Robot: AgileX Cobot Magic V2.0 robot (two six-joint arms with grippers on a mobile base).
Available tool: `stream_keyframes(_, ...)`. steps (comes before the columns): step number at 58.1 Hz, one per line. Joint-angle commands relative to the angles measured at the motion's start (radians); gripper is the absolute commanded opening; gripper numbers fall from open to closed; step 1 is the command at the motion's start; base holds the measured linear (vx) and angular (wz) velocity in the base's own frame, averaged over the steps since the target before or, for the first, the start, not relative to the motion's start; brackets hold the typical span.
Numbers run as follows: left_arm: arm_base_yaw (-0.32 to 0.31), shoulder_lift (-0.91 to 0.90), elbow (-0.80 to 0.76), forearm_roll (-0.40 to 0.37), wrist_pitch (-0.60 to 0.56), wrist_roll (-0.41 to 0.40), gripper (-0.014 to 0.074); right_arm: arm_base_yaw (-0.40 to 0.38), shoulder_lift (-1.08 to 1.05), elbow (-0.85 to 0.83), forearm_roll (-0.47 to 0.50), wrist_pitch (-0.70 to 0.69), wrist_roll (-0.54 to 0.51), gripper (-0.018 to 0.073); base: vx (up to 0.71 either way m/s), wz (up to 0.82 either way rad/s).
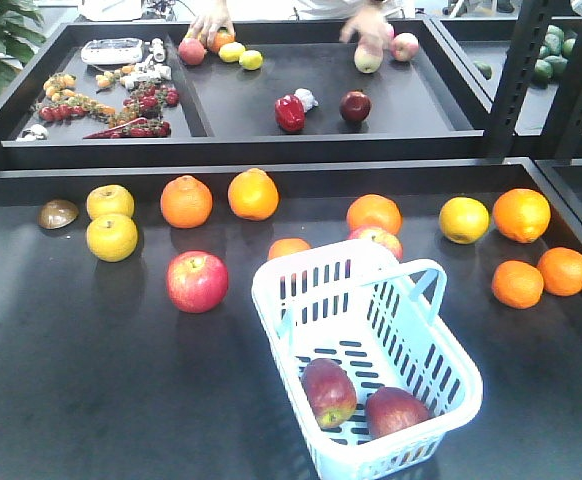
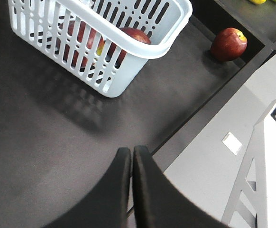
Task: Pick three apples into basket with both arms
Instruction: 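Reach the right gripper down and close it on a third red apple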
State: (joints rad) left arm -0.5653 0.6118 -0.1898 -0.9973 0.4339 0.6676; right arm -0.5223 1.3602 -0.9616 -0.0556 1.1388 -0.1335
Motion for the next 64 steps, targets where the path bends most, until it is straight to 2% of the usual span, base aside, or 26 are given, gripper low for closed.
stream_keyframes(1,-0.005,0.001,-0.024,-0.036,-0.021,-0.005,-0.0006,-0.008,0.036,-0.021,-0.083,0.002,0.053,0.0729,0.0,0.0)
stream_keyframes(8,-0.005,0.001,-0.024,-0.036,-0.021,-0.005,-0.0006,-0.008,0.106,-0.021,-0.096,-0.002,0.084,0.0722,0.0,0.0)
stream_keyframes(41,-0.005,0.001,-0.024,-0.036,-0.021,-0.005,-0.0006,-0.008,0.322,-0.021,-0.074,-0.086,0.069,0.062,0.0,0.0)
stream_keyframes(64,-0.005,0.001,-0.024,-0.036,-0.021,-0.005,-0.0006,-0.008,0.427,-0.021,-0.071,-0.133,0.069,0.0609,0.0,0.0)
